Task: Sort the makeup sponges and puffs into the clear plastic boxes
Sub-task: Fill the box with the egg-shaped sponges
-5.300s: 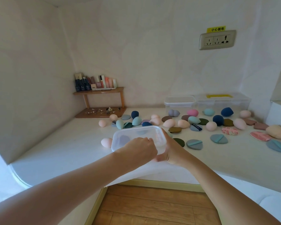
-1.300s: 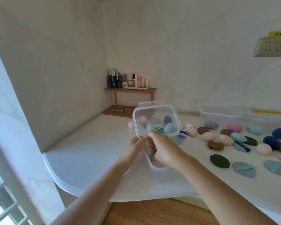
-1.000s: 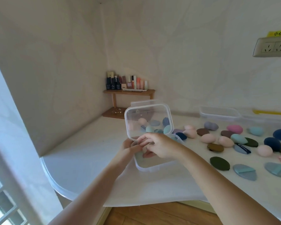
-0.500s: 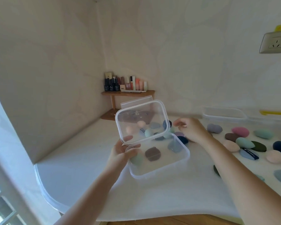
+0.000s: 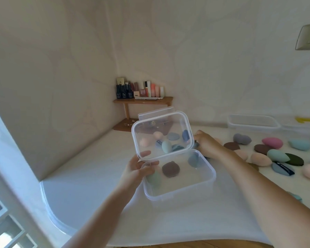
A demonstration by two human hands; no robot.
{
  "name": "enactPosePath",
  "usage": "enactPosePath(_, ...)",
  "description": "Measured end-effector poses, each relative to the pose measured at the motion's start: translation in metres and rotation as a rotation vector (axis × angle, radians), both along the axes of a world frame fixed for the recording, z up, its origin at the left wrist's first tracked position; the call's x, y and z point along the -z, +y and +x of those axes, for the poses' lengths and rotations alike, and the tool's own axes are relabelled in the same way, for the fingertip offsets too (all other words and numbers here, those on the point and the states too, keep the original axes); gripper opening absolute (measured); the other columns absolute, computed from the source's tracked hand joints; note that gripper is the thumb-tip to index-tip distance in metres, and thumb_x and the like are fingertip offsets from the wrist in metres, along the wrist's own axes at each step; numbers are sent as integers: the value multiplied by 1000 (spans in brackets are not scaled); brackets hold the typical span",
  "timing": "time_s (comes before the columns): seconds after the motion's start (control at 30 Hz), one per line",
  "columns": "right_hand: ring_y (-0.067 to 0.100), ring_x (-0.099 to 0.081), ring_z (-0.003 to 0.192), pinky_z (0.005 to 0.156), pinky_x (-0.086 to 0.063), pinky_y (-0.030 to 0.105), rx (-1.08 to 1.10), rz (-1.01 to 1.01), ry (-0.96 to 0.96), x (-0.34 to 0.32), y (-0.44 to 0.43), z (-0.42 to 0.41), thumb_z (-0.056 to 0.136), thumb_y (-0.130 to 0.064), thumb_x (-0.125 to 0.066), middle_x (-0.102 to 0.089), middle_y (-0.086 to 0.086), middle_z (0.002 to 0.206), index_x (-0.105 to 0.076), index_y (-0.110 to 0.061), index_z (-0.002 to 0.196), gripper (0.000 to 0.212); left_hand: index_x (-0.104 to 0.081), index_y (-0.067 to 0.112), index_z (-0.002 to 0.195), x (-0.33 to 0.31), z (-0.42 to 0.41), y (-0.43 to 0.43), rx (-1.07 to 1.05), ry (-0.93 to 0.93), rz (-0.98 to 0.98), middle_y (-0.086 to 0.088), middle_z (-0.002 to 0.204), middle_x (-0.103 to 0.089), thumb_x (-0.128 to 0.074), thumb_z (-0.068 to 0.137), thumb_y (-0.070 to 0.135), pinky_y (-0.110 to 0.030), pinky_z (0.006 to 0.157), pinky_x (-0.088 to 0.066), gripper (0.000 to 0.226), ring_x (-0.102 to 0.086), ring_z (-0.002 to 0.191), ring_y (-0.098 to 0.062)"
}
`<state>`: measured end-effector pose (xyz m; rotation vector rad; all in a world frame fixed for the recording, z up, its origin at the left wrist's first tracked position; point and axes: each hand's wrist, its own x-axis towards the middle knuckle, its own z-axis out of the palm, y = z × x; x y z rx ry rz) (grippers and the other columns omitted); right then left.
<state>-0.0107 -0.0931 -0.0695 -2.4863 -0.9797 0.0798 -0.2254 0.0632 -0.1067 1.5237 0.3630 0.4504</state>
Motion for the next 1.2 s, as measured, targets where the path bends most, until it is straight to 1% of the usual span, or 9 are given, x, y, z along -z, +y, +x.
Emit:
enactPosePath(0.07,19,-48,78,57,-32,19,9,112,-11,-2,-5,3,79,-11,-66,-48,-5,80,-58,-30,63,26,-54,18,119,0,-1,1,17,6,2,-5,98,-74,-63,61,6,-31,93,-47,61,-65,97,-15)
enactPosePath(0.13,19,-53,83,68,-38,21,88,340,12,-12,-15,2,80,-10,-71,-55,0,94,-68,-22,91,17,-53,18,120,0,-1,1,28,9,-5,-5,99,-73,-64,61,7,-33,95,-46,61,-65,96,-15)
enactPosePath(0.3,14,-58,67,67,-48,21,129,777,61,-60,-55,-42,87,-21,-67,-65,1,88,-63,-13,105,20,-52,16,121,-4,-2,-3,41,13,-10,-5,98,-74,-65,59,10,-33,96,-44,63,-65,92,-13)
enactPosePath(0.47,9,-68,66,79,-53,21,-296,305,368,-65,-54,-114,81,-24,-74,-71,-6,81,-68,-20,96,17,-49,9,124,-10,-1,-9,37,16,-57,-12,102,-70,-63,57,8,-34,97,-44,69,-63,98,-20)
enactPosePath(0.57,2,-67,65,77,-51,12,-324,84,415,-49,-35,-139,83,-19,-72,-65,-5,92,-65,-17,100,19,-47,4,126,-11,-2,-12,28,14,-68,-14,102,-68,-64,55,7,-34,94,-46,73,-62,99,-24)
enactPosePath(0.63,12,-68,82,82,-53,20,-326,-8,420,-39,-22,-145,83,-16,-72,-64,-2,94,-64,-12,109,28,-47,2,126,-12,-3,-14,14,8,-73,-14,98,-68,-64,55,6,-32,89,-48,73,-62,96,-26)
enactPosePath(0.83,27,-68,98,94,-53,43,-268,-38,458,-23,9,-149,77,-10,-77,-69,8,99,-61,-16,91,22,-45,2,126,-10,-5,-20,7,8,-92,-24,111,-63,-62,54,6,-42,91,-47,73,-60,102,-35)
enactPosePath(1.0,28,-68,98,97,-50,44,-184,-34,507,-13,15,-144,66,-22,-83,-71,10,105,-66,-10,107,46,-44,4,126,-8,-6,-23,25,14,-120,-24,112,-65,-59,58,7,-46,95,-47,69,-60,108,-38)
enactPosePath(1.2,25,-70,92,92,-55,38,-184,-11,587,-17,12,-138,74,-5,-78,-71,12,104,-66,-4,108,36,-44,8,131,-10,-19,-22,270,24,19,-15,126,-60,-65,67,5,-42,105,-40,68,-56,118,-30)
